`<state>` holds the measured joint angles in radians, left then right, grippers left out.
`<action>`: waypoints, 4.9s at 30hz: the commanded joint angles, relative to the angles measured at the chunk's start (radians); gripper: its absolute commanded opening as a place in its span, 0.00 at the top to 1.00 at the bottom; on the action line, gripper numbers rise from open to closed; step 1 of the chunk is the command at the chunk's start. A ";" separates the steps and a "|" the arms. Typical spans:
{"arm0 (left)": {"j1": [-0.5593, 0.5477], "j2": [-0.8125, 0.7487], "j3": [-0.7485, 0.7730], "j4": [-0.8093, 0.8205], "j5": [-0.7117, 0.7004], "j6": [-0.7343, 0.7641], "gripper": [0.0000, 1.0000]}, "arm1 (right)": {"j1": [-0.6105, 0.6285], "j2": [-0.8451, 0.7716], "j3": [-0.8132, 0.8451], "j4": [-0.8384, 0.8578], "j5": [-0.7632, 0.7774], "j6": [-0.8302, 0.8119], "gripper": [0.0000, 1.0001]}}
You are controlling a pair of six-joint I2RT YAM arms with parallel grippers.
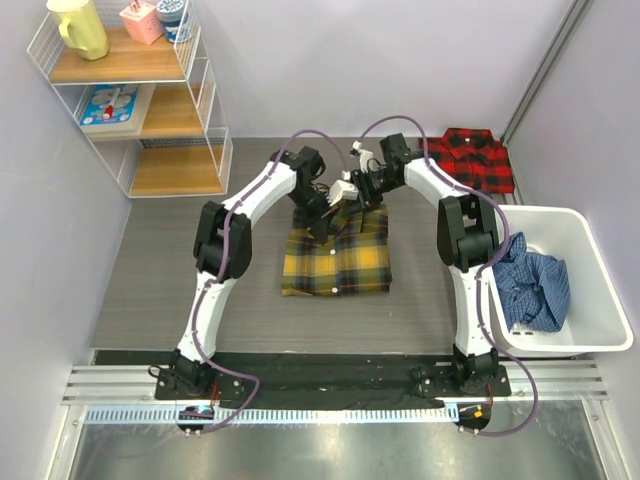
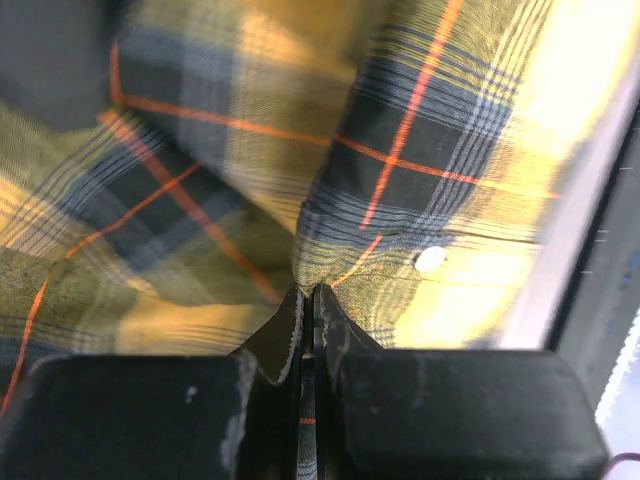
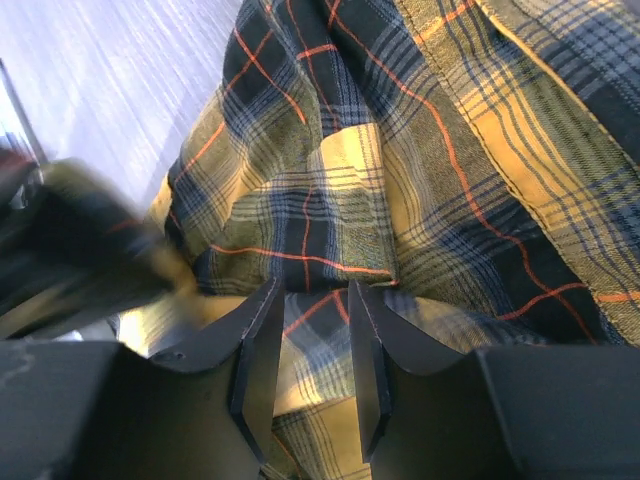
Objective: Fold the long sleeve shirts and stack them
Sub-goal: Fold the shirt
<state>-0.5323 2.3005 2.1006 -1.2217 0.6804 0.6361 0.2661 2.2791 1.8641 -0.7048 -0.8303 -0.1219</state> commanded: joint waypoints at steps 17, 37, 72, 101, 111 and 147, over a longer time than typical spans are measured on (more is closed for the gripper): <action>-0.100 -0.381 -0.711 0.203 0.097 -0.122 0.99 | 0.110 -0.271 -0.514 0.065 0.013 -0.038 0.64; -0.097 -0.520 -0.870 0.422 0.048 -0.216 0.24 | 0.087 -0.063 -0.002 -0.028 -0.030 -0.036 0.49; -0.049 -0.342 -0.481 0.087 -0.016 -0.047 1.00 | 0.137 -0.021 -0.079 -0.108 -0.041 -0.228 0.54; 0.028 -0.115 -0.062 -0.009 -0.131 0.108 1.00 | 0.137 0.023 -0.005 -0.136 -0.059 -0.245 0.65; 0.049 -0.096 -0.040 0.027 -0.159 0.108 1.00 | 0.124 0.056 0.055 -0.166 -0.046 -0.251 0.64; 0.244 -0.167 -0.266 0.074 0.001 -0.099 0.43 | -0.010 -0.017 0.104 -0.579 -0.024 -0.535 0.37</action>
<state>-0.2901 2.1719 1.8664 -1.1099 0.6304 0.5301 0.2485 2.3287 1.9682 -1.2289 -0.8288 -0.5976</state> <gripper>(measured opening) 0.574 0.686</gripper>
